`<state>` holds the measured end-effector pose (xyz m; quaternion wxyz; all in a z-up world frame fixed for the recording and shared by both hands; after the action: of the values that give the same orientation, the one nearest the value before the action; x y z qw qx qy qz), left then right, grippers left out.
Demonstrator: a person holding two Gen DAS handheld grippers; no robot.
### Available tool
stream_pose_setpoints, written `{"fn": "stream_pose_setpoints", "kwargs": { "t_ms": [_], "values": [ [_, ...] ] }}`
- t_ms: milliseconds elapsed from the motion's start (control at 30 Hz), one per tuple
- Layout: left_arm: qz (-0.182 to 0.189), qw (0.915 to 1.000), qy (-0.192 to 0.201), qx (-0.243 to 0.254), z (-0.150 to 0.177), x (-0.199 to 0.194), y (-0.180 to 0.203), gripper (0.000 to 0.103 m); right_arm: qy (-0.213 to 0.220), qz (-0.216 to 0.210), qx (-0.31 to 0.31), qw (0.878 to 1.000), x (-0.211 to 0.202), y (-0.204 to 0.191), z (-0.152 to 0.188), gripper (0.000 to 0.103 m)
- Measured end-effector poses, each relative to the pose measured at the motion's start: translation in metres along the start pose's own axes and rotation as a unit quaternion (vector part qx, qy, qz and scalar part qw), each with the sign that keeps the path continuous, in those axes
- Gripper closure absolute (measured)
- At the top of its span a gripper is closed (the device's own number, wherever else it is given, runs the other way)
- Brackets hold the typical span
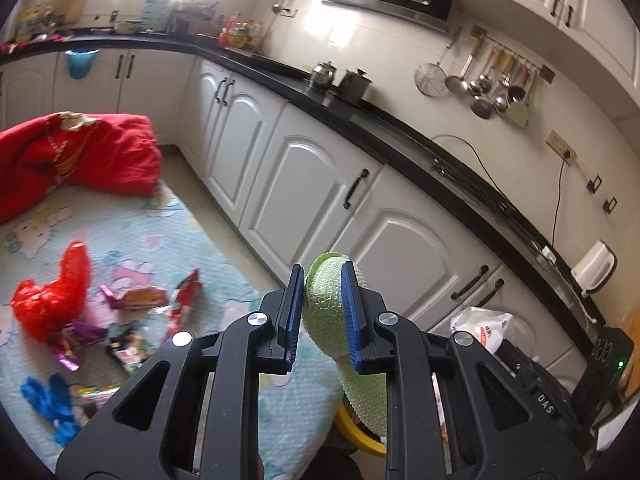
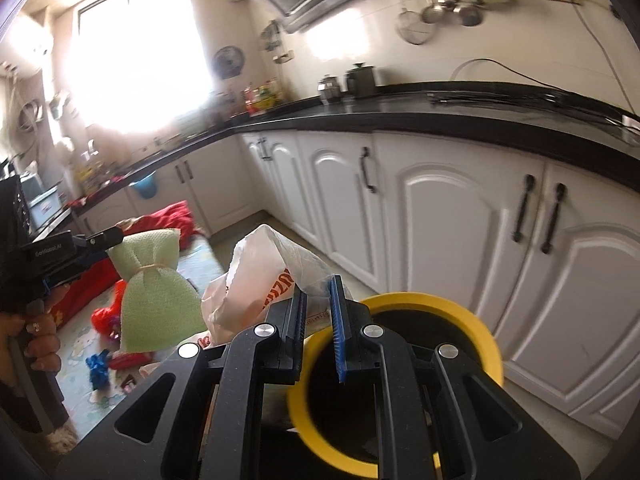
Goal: Collect trash
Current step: 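Carry the green towel and white bag over the yellow bin with both tools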
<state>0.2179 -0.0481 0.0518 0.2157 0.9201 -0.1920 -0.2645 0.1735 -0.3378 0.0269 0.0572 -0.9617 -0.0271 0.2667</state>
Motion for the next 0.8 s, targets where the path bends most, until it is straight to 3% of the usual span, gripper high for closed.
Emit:
{"fn": "stream_pose_setpoints", "kwargs": {
  "t_ms": [500, 800],
  "values": [
    [0.007, 0.9967, -0.032, 0.074, 0.033, 0.065, 0.06, 0.09, 0.001, 0.103, 0.031, 0.994, 0.003, 0.082, 0.016, 0.091],
    [0.008, 0.9939, -0.059, 0.093, 0.058, 0.097, 0.072, 0.089, -0.014, 0.146, 0.019, 0.989, 0.021, 0.097, 0.034, 0.091]
  ]
}}
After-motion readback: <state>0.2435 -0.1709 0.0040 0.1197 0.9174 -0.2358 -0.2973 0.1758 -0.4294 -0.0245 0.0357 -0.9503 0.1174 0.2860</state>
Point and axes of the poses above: each gripper's, at about its wrist camera, not at the fingertips, and x roughly the way its jaws point, y to its right, z to its underside, the point moved 2 cm from there along x, roughly the way its jaws point, and after that the axes turned 12 degrees about z, right-handed, at the moved point
